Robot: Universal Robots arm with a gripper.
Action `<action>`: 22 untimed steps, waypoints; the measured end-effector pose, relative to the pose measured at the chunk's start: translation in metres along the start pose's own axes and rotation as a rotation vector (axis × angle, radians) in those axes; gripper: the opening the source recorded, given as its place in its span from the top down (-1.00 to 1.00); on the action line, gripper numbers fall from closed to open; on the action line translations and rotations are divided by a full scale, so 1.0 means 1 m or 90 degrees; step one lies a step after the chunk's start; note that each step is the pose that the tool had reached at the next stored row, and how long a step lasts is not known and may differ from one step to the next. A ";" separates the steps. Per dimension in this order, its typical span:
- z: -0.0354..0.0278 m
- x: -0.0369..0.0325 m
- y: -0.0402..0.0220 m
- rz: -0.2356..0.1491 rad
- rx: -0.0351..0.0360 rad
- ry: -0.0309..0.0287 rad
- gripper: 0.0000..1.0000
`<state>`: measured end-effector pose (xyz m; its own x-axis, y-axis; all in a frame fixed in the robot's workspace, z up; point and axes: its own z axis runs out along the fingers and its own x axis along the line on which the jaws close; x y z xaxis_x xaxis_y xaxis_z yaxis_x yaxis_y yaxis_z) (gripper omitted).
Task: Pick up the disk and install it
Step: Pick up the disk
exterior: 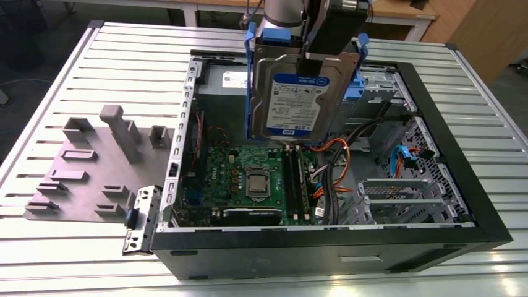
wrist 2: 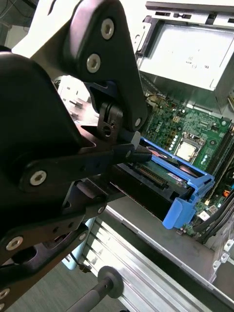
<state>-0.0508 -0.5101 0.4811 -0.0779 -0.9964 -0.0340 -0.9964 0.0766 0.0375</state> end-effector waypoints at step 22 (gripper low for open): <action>-0.0004 0.0074 -0.0057 0.000 0.0000 -0.0001 0.31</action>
<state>-0.0457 -0.5180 0.4810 -0.0779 -0.9964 -0.0341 -0.9964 0.0766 0.0375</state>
